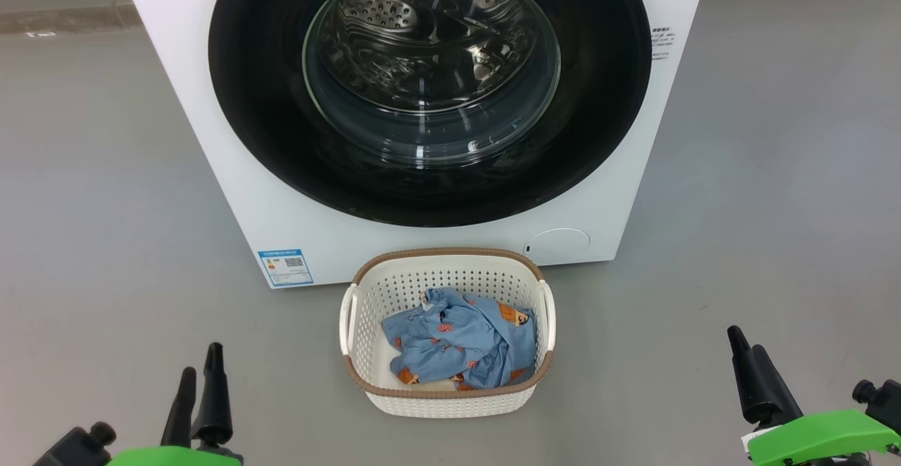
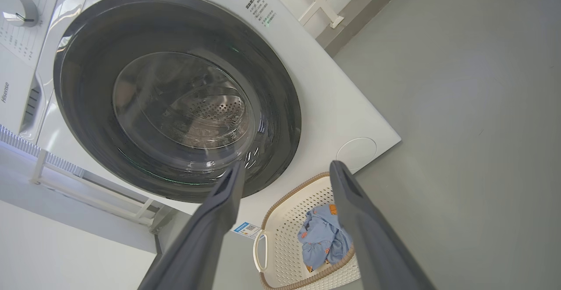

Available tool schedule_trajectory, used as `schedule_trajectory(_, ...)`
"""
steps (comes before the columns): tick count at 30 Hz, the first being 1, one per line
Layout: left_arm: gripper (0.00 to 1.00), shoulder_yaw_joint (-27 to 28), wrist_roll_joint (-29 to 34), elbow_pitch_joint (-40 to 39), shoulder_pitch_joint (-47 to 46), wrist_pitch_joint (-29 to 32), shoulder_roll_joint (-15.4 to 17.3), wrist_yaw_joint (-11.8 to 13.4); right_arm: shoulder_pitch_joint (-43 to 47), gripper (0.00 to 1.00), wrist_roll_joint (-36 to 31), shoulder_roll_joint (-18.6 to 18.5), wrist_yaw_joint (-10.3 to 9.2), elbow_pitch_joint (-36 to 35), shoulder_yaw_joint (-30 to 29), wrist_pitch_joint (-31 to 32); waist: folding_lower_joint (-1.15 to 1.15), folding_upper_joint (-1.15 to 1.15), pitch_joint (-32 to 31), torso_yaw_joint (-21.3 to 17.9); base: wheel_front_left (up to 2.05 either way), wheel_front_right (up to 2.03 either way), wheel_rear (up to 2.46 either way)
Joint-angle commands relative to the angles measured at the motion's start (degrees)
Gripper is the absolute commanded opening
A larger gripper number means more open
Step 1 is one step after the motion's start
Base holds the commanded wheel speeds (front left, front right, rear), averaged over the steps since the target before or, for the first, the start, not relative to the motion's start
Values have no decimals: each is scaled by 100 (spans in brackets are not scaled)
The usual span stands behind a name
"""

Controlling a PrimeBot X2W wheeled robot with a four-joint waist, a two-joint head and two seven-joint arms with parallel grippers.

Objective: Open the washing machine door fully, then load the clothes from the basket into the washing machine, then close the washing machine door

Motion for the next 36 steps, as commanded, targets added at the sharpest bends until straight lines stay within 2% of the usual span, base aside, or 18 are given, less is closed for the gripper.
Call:
schedule_trajectory(1, 100, 61, 244, -197, -282, -81, 101, 2, -275, 100, -252, -141, -3, -169, 119, -85, 0, 0, 1, 3, 0, 0, 0)
schedule_trajectory(14, 100, -139, 1697, -270, -292, -299, 120, 73, -324, 100, -1436, -289, -4, -148, 253, -303, 0, 0, 1, 18, 0, 0, 0)
schedule_trajectory(36, 100, -395, 3572, -267, -304, -669, 174, 227, -390, 100, -3108, -399, -5, -26, 376, -671, 0, 0, -35, 31, 0, 0, 0)
